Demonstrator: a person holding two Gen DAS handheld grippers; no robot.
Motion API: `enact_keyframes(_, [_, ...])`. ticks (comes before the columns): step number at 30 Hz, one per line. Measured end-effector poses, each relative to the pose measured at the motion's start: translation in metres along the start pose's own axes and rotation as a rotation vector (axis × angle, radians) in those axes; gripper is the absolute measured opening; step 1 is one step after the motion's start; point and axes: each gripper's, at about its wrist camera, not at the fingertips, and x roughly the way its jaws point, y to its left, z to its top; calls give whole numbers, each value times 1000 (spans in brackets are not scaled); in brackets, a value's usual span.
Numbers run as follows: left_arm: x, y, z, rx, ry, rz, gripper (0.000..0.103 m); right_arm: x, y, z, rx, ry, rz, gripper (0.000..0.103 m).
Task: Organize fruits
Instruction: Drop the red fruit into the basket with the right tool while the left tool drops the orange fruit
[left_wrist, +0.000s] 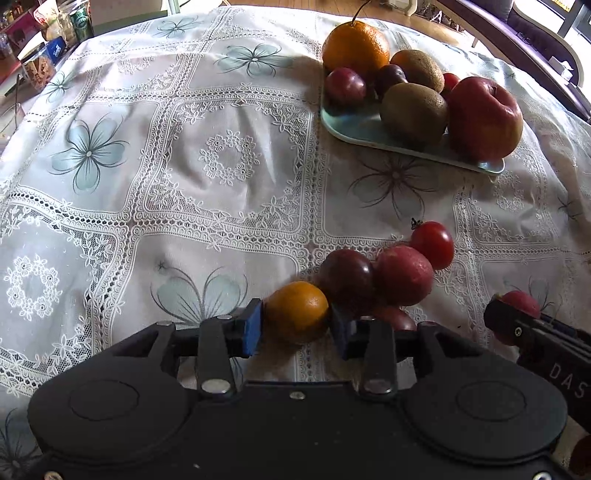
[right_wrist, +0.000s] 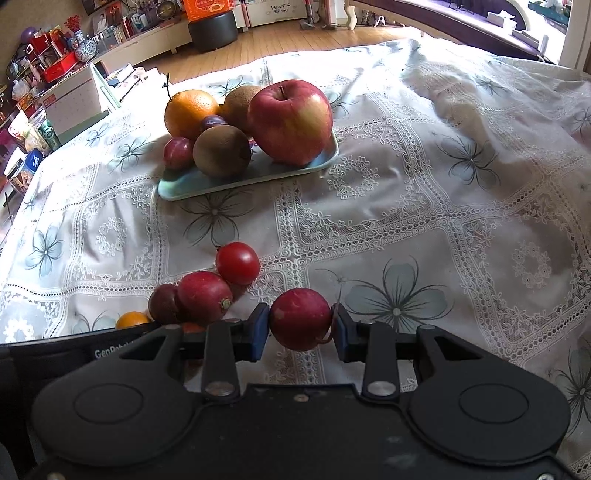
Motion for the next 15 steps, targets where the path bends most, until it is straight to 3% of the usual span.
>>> enact_keyframes(5, [1,-2,1,10,-1,3,46,0,-2,0,8,1,6,37])
enact_keyframes(9, [-13,6,-1,-31,-33,-35,46,-7,-4,1,26,-6,16,37])
enact_keyframes(15, [-61,6,-12,-59,-103,-7,46,-52,-14,2,85,-6,129,37])
